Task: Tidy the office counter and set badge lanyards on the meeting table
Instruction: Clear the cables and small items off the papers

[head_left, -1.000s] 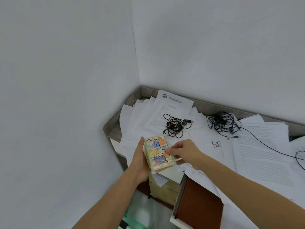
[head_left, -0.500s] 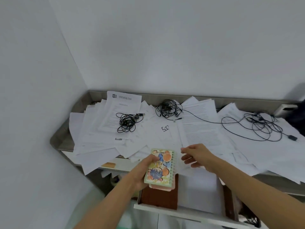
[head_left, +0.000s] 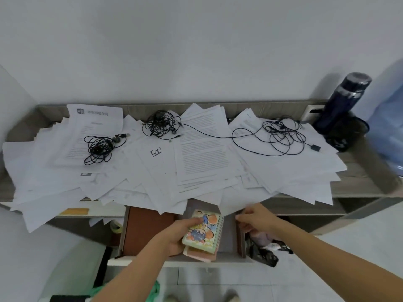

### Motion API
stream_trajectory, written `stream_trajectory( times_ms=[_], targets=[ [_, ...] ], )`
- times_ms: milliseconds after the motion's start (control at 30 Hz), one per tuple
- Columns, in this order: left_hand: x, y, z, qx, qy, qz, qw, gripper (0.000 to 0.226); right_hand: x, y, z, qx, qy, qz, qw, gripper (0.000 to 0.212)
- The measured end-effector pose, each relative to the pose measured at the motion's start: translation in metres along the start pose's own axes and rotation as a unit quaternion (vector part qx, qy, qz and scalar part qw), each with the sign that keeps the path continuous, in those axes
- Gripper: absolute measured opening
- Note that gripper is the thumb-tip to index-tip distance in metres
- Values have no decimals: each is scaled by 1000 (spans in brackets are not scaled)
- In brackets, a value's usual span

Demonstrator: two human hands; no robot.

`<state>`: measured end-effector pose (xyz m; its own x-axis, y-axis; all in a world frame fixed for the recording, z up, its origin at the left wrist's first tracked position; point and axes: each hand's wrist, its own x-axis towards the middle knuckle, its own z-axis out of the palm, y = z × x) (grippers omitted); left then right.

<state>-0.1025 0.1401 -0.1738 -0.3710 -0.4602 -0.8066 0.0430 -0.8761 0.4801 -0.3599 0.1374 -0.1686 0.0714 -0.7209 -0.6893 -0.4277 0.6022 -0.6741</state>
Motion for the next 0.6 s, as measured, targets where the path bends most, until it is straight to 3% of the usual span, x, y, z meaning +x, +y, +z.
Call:
stream_trajectory(
  times_ms=[167,333,500,600],
  targets=[
    [45,-4,28,27,48,0,998,37,4,31,-6,20,34,25,999,15],
    [80,-26,56,73,117,51,989,25,6,50,-10,26,34,49,998,12],
    [86,-37,65,236,196,74,949,16,9,74,-12,12,34,67,997,17],
    [79,-35,71,233,185,39,954,25,16,74,-8,0,15,76,997,18]
  ],
)
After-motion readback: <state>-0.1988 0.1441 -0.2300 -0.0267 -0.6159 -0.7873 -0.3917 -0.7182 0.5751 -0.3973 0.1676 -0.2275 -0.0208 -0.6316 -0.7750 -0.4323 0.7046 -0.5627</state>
